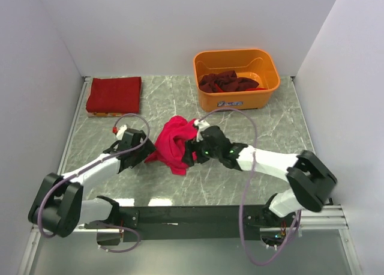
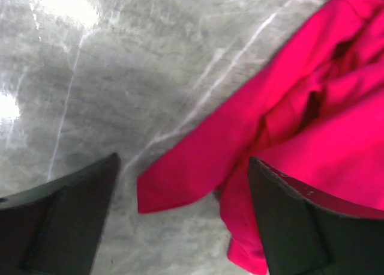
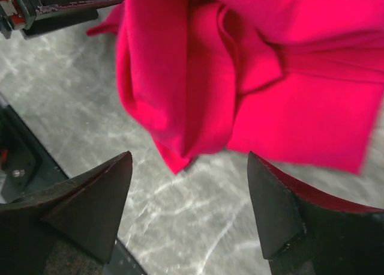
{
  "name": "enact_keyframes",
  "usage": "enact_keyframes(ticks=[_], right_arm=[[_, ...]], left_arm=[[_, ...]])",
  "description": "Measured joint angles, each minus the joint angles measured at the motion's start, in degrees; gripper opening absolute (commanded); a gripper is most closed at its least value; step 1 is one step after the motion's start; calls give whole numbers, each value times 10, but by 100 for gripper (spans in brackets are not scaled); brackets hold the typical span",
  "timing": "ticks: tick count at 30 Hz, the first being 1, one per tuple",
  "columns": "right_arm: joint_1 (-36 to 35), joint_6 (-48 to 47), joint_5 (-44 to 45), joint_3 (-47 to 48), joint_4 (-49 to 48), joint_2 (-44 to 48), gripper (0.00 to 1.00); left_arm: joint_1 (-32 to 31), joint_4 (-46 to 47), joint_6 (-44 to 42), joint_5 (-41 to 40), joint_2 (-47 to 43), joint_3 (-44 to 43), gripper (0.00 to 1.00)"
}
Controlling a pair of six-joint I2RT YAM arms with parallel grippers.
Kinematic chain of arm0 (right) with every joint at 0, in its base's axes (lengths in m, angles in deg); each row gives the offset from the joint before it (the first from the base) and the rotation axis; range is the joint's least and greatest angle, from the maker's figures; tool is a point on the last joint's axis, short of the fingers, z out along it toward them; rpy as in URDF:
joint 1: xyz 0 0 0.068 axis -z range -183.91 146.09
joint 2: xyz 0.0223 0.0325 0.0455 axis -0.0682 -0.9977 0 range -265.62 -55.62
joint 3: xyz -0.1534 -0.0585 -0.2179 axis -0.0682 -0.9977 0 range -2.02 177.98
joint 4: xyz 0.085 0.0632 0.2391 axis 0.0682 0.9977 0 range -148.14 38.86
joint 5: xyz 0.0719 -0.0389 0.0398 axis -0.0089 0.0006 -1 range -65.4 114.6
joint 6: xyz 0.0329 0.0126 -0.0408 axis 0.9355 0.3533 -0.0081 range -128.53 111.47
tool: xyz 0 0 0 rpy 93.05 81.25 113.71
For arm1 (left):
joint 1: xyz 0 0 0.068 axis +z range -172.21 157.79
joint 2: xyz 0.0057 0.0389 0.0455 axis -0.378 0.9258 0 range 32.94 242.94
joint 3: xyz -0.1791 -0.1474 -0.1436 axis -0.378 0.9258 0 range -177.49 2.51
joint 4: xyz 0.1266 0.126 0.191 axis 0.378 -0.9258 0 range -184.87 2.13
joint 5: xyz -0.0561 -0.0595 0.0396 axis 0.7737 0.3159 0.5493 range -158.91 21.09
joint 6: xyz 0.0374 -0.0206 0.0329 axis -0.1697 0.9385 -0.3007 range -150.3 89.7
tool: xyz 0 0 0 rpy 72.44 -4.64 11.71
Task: Fold and stack the t-shirts
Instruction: Flatten the tshirt out
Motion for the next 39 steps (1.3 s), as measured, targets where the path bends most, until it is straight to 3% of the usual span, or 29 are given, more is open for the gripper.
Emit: enact_keyframes(ticks=[5,7,9,10,11,12,15,23,34,39], right_arm=[[-22,-6,0,43,-5,-75,75],[-29,-7,0,55,-12,-90,68],[-34,-7,0,63,-18,-98,50],[-35,-5,0,67,-23,-103,34],[-37,-6,0,70,-29,-109,11],[-37,-5,-1,71,-35,-113,6],[-39,10,0,70,-37,-118,0],[-39,7,56,48,-33,-62,0],[-33,-23,326,27,75,155,0],[25,-37,417,29,135,210,0]], left_arm=[[1,46,-4,5,39,-3,84],[2,63,-4,7,53,-7,70],[3,80,-5,13,70,-8,60],[3,89,-7,17,77,-9,49],[3,97,-7,22,83,-9,43],[3,101,-8,27,90,-9,27],[3,101,-6,33,103,-9,1],[2,70,-8,12,92,-17,1],[2,-26,-1,-101,-106,-16,1],[2,-75,9,-165,-171,-42,1]])
